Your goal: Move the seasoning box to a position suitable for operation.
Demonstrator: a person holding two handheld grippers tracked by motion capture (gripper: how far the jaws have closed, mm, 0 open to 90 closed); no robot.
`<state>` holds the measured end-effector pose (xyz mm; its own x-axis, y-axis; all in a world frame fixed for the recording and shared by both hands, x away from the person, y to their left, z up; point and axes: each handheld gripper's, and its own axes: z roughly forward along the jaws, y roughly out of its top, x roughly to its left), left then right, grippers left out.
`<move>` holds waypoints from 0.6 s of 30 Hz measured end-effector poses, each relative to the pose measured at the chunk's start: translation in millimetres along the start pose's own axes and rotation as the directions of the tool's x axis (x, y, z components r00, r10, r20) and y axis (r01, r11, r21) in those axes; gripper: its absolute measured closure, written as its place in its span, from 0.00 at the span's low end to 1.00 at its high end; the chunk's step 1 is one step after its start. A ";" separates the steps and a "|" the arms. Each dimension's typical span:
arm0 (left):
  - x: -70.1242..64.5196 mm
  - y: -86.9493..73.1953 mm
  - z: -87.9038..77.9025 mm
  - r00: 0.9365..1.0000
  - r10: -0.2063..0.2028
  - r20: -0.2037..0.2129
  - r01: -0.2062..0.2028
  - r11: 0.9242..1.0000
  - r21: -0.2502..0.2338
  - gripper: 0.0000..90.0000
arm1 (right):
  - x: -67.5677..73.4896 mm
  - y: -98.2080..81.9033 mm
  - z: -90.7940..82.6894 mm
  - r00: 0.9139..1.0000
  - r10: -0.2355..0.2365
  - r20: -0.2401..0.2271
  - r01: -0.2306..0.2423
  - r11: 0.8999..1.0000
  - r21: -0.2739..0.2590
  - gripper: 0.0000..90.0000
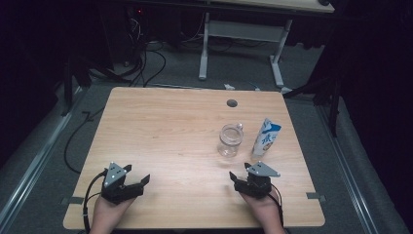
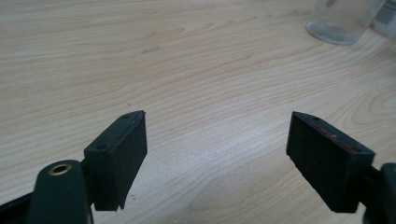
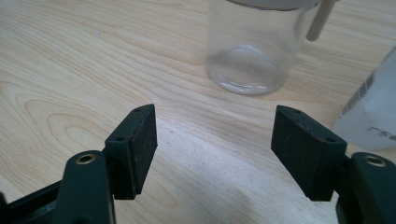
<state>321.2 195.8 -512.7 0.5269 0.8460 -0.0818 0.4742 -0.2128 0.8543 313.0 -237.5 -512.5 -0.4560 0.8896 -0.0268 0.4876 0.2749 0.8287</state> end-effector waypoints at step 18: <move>-4.9 -0.3 12.8 0.997 0.009 0.081 -0.011 1.000 0.019 0.32 | -11.3 -11.5 -13.5 0.999 0.036 0.040 -0.035 0.999 -0.025 0.35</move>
<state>327.5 185.4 -519.1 0.5863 0.8019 -0.1152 0.4819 -0.2309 0.8453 302.5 -255.6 -514.1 -0.4081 0.9127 -0.0189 0.4849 0.2343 0.8426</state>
